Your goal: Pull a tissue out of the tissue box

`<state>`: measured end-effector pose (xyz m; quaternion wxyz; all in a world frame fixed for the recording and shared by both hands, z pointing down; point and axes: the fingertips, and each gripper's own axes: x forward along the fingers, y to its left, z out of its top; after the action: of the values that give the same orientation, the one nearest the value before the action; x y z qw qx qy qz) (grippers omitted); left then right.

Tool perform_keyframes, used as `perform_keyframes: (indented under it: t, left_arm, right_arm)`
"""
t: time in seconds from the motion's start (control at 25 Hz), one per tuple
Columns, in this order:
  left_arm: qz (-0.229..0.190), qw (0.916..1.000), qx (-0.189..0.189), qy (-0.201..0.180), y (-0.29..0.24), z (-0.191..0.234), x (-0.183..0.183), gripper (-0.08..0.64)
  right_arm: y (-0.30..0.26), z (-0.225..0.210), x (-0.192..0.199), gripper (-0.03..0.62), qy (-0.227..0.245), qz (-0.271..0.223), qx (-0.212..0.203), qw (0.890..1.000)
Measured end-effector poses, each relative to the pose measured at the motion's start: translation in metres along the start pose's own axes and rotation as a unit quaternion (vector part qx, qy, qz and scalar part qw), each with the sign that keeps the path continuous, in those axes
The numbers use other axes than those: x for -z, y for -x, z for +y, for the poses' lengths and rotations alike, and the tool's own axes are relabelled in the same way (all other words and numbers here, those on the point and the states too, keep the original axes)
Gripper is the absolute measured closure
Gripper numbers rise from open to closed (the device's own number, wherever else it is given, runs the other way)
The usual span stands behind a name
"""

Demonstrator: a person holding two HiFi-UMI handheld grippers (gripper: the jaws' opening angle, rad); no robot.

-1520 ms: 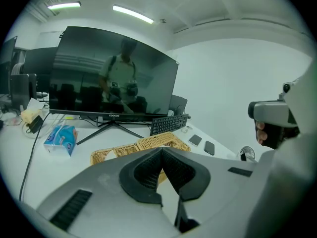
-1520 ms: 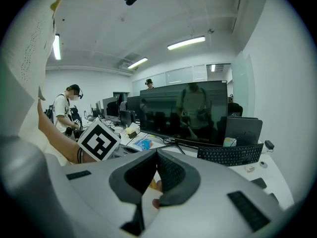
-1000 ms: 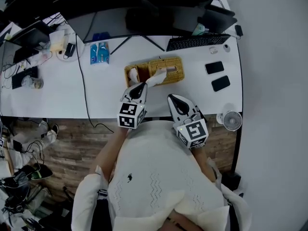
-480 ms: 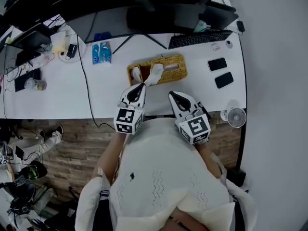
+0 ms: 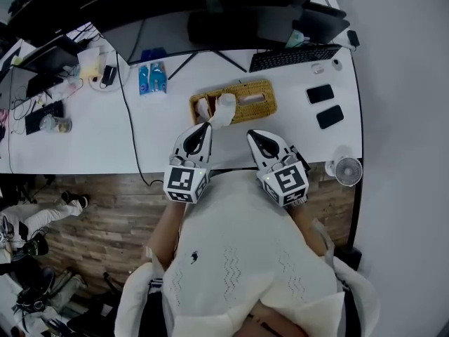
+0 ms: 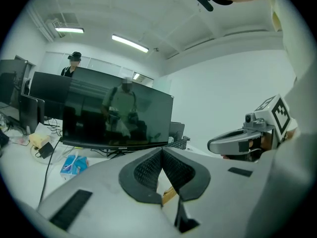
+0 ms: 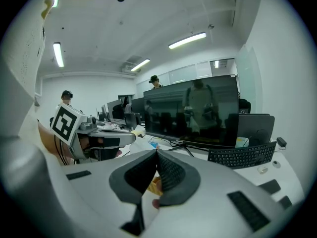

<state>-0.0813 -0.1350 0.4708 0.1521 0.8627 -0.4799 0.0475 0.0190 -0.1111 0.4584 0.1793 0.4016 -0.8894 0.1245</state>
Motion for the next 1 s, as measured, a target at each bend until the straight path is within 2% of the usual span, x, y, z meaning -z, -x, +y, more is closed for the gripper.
perform_keyframes:
  t: [0.28, 1.0]
  left_arm:
    - [-0.005, 1.0, -0.006, 0.003, 0.005, 0.0, -0.001, 0.546]
    - [-0.032, 0.9994, 0.01, -0.002, -0.004, -0.016, -0.029, 0.546]
  right_arm:
    - [0.0, -0.001, -0.005, 0.591, -0.004, -0.007, -0.001, 1.0]
    - [0.028, -0.027, -0.026, 0.592, -0.028, -0.047, 0.037, 0.998]
